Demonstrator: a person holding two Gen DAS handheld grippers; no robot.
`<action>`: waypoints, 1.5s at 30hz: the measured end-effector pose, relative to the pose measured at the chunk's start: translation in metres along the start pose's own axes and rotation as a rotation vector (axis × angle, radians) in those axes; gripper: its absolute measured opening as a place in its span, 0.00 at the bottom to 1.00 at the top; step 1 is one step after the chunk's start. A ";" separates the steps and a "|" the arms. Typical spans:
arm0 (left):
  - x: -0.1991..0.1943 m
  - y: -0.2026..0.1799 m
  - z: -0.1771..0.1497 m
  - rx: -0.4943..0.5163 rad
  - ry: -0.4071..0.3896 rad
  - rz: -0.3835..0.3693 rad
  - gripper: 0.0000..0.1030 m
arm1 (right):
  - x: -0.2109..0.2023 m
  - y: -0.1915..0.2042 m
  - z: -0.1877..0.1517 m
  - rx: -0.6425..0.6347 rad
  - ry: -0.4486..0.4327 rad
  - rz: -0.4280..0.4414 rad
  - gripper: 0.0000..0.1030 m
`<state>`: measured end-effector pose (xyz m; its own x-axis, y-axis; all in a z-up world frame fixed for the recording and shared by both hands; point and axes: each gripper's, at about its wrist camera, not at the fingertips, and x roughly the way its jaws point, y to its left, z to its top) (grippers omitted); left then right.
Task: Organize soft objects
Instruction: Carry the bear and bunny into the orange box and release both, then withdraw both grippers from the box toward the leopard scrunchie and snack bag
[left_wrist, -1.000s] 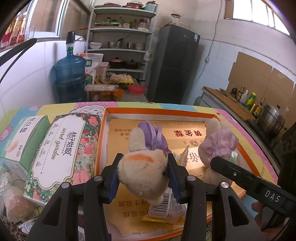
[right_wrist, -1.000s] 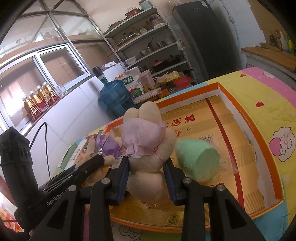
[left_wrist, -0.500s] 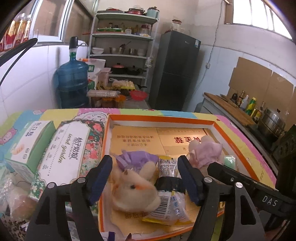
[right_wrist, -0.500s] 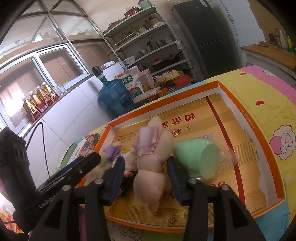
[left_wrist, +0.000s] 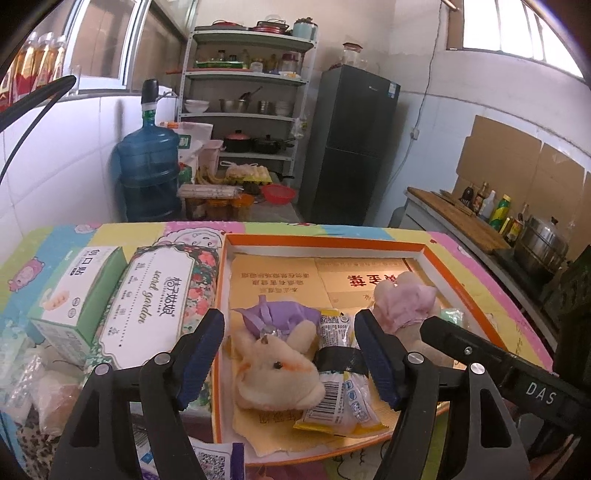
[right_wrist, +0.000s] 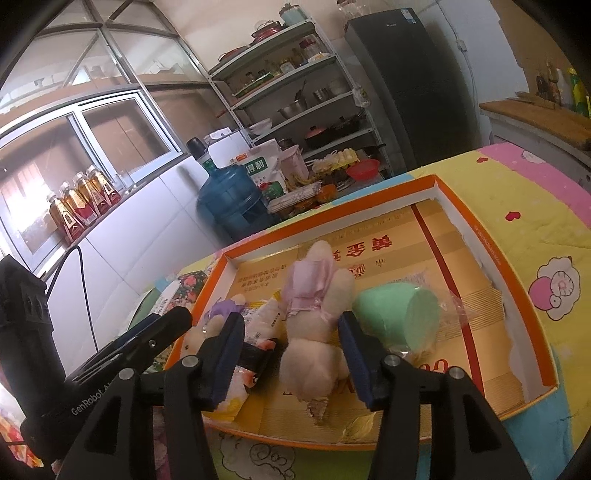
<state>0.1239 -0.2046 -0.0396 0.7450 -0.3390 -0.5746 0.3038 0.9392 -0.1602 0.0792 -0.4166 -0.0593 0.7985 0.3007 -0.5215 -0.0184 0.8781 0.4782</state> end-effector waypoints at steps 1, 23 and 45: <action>-0.001 0.001 0.000 0.001 0.001 0.002 0.72 | -0.001 0.001 0.000 -0.002 -0.001 -0.001 0.51; -0.052 0.023 -0.008 0.007 -0.040 0.048 0.72 | -0.029 0.048 -0.008 -0.070 -0.037 -0.011 0.51; -0.090 0.057 -0.019 -0.022 -0.078 0.080 0.72 | -0.034 0.099 -0.020 -0.146 -0.034 0.003 0.51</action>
<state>0.0627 -0.1198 -0.0118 0.8107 -0.2653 -0.5220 0.2291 0.9641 -0.1343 0.0380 -0.3328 -0.0085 0.8182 0.2927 -0.4948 -0.1060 0.9227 0.3705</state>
